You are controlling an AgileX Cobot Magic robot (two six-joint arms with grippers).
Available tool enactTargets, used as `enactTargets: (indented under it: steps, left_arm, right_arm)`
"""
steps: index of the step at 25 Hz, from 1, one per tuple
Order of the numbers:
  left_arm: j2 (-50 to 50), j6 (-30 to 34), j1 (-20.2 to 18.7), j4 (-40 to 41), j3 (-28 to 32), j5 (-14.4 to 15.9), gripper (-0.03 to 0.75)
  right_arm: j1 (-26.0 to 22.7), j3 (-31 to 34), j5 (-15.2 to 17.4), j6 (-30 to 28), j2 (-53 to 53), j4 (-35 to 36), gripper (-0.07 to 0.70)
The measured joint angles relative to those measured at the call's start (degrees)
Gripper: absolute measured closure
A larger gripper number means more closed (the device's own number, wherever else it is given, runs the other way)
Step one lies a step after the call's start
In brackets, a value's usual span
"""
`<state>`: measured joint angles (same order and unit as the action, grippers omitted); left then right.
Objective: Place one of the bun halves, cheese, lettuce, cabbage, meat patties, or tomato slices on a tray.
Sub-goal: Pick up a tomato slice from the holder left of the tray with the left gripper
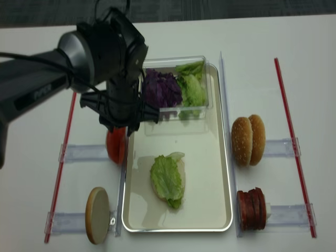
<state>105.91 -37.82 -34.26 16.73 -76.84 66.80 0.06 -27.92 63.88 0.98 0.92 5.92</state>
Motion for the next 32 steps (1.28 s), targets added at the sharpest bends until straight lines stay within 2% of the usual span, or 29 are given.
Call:
enactTargets:
  steps: [10,18,25,32]
  left_arm:
    - [2.6,0.0,0.0,0.0,-0.2,-1.3,0.422]
    - [4.1,0.0,0.0,-0.1,-0.4,-1.6,0.424]
    - [4.5,0.0,0.0,-0.1,-0.4,-1.6,0.468]
    - [6.0,0.0,0.0,-0.1,-0.4,-1.3,0.475]
  right_arm:
    - [0.0,0.0,0.0,0.0,0.0,0.0,0.071]
    - [0.0,0.0,0.0,0.0,0.0,0.0,0.071]
    - [0.0,0.0,0.0,0.0,0.0,0.0,0.071]
    - [0.0,0.0,0.0,0.0,0.0,0.0,0.071]
